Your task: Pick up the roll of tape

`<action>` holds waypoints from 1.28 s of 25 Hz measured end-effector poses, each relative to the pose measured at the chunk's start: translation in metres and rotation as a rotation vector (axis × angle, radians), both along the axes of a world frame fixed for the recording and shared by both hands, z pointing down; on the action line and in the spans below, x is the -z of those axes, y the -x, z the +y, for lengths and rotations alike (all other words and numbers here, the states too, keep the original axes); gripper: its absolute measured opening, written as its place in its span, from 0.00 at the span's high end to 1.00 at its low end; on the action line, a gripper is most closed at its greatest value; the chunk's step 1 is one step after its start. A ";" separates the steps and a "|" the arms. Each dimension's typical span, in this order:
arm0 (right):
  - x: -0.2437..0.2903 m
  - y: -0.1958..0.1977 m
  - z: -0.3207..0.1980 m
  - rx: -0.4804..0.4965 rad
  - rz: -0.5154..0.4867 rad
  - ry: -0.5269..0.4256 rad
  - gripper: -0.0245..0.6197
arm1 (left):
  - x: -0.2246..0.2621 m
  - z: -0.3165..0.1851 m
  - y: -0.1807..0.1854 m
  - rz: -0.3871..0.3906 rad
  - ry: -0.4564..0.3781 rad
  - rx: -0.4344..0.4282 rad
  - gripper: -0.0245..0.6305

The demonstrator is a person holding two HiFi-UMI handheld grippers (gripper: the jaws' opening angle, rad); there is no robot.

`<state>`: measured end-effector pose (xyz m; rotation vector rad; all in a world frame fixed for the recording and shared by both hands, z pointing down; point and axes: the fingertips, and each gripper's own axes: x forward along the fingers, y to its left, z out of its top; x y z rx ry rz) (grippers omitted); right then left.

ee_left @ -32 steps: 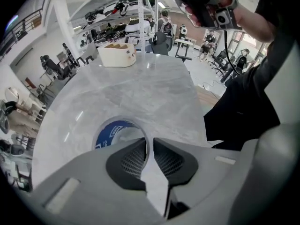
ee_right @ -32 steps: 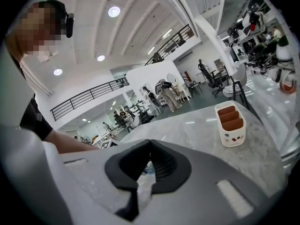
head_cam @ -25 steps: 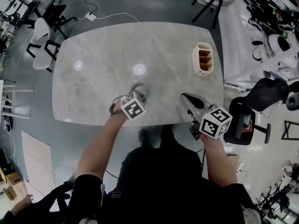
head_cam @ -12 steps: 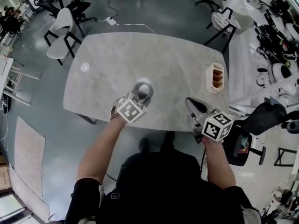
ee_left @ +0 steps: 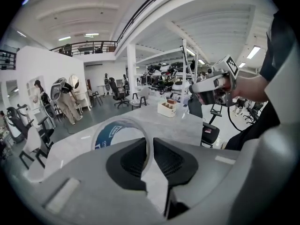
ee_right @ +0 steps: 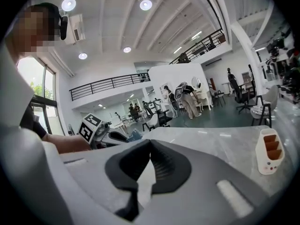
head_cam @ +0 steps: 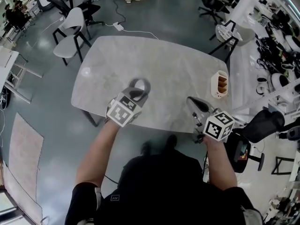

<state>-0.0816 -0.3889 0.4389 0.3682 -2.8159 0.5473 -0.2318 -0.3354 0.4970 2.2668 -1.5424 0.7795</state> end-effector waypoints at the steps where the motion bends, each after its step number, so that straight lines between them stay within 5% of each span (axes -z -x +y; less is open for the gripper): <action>1: 0.002 0.000 0.004 0.002 0.003 -0.003 0.96 | 0.005 0.005 0.002 0.002 -0.012 0.006 0.88; 12: 0.008 -0.016 0.009 0.049 0.002 -0.023 0.96 | 0.044 0.016 -0.002 0.076 -0.128 0.111 0.88; 21: 0.006 -0.090 -0.037 -0.018 -0.031 -0.017 0.96 | 0.075 -0.016 -0.043 0.197 -0.207 0.232 0.88; 32: 0.063 -0.129 -0.067 -0.024 -0.171 -0.123 0.96 | 0.123 -0.034 -0.079 0.234 -0.340 0.270 0.88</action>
